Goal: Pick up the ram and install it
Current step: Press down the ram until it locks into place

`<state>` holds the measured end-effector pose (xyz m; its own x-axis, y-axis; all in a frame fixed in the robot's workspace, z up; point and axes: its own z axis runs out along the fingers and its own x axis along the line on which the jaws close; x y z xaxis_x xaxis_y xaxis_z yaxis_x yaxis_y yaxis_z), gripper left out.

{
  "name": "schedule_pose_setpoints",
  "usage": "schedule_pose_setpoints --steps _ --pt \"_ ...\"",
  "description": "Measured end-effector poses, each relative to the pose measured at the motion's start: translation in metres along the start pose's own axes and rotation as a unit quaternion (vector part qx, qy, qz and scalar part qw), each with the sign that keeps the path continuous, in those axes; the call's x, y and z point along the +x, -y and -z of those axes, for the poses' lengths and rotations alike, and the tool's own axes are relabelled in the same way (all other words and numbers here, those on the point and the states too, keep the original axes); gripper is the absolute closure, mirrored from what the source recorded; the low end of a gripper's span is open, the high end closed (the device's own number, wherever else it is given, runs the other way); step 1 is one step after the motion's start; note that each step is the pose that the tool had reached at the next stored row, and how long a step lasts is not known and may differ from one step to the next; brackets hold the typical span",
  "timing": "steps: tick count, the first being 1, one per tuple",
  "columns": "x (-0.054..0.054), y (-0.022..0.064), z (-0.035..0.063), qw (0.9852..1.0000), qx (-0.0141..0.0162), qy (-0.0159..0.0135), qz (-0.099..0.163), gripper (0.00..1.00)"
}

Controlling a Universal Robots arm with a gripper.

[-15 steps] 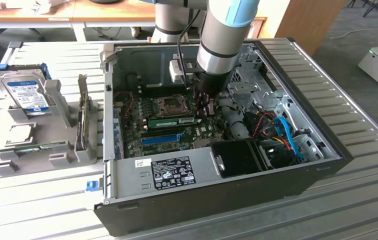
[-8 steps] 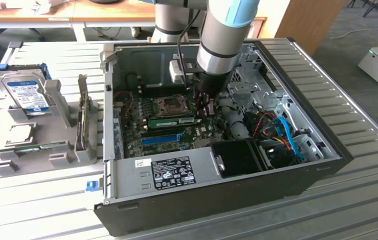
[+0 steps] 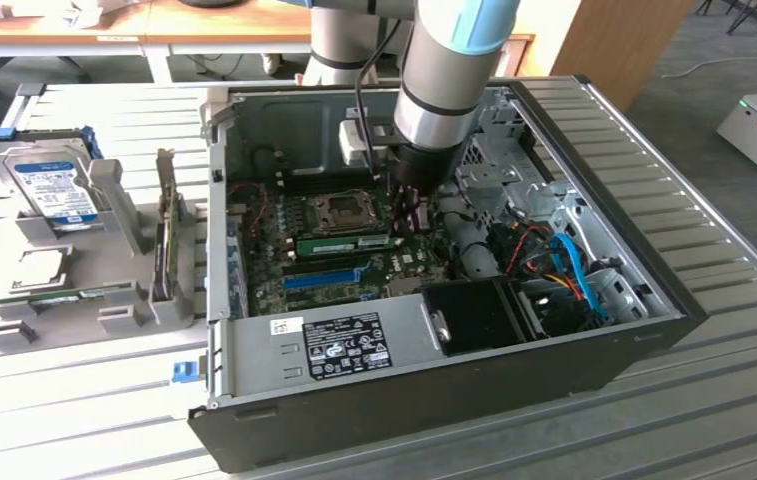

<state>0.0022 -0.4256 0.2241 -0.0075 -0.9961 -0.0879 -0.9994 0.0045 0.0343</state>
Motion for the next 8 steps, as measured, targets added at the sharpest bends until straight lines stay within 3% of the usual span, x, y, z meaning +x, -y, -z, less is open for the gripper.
schedule_pose_setpoints --steps 8 --pt "-0.001 -0.0006 0.016 1.0 -0.001 -0.0004 0.0 0.89"
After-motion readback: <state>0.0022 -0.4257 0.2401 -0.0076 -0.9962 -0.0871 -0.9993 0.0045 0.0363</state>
